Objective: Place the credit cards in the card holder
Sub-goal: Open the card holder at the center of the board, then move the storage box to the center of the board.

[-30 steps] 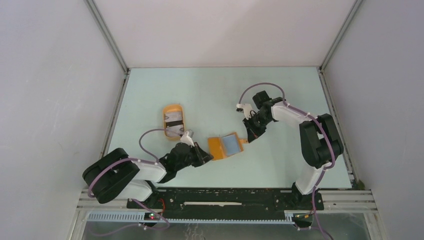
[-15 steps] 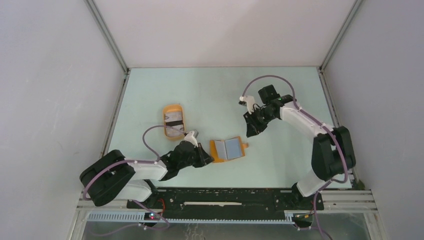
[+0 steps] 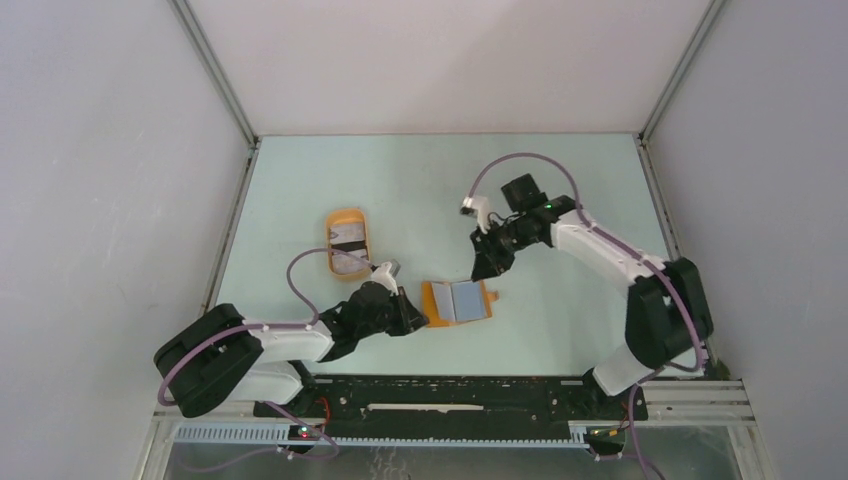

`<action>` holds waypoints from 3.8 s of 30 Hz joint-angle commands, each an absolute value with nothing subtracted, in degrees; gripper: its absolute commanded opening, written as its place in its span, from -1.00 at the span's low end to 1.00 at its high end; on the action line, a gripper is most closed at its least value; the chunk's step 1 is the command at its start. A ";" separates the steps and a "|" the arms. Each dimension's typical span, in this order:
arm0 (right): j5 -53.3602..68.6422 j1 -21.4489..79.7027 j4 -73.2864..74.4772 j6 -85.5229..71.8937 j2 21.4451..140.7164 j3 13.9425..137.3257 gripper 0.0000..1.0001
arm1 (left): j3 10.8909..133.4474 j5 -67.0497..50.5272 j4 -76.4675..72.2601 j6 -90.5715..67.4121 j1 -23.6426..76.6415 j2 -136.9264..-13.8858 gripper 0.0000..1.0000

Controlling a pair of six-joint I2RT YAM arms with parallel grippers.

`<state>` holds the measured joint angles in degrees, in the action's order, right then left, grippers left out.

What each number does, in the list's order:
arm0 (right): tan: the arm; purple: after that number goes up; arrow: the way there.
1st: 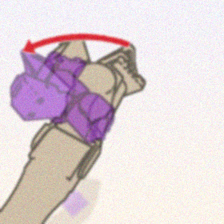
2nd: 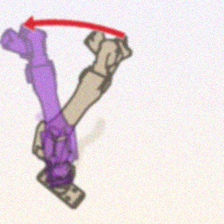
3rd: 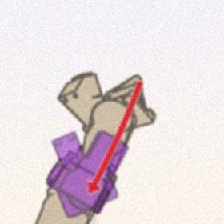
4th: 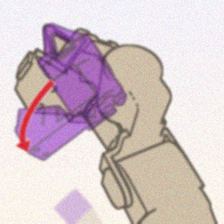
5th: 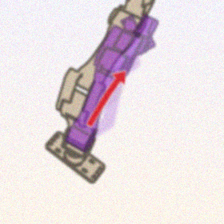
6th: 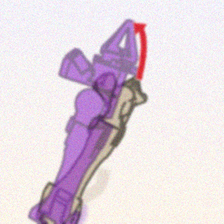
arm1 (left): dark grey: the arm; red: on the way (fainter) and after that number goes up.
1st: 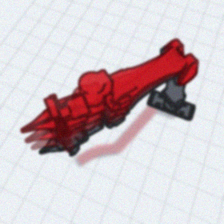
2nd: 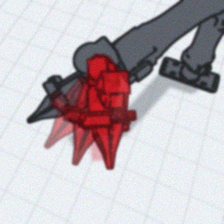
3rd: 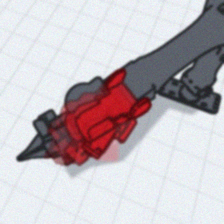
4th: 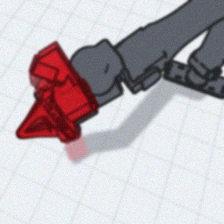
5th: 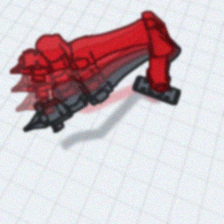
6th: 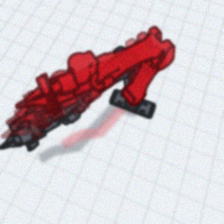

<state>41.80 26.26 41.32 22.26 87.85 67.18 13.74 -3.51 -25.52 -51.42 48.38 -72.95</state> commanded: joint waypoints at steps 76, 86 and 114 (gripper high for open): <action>49.38 36.36 47.39 18.32 113.38 82.97 -0.57 | 17.20 11.23 -3.99 -31.74 34.14 -35.43 1.00; 46.15 36.25 47.33 19.80 110.84 83.06 -0.52 | 20.52 9.94 -10.62 -41.83 25.19 -46.86 0.98; 45.86 34.47 48.24 20.75 108.50 83.36 -0.47 | 49.78 9.54 4.21 -19.04 18.81 -86.38 0.10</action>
<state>45.08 34.87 47.57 19.44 111.98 81.19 44.47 10.09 2.55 -21.96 19.35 -82.35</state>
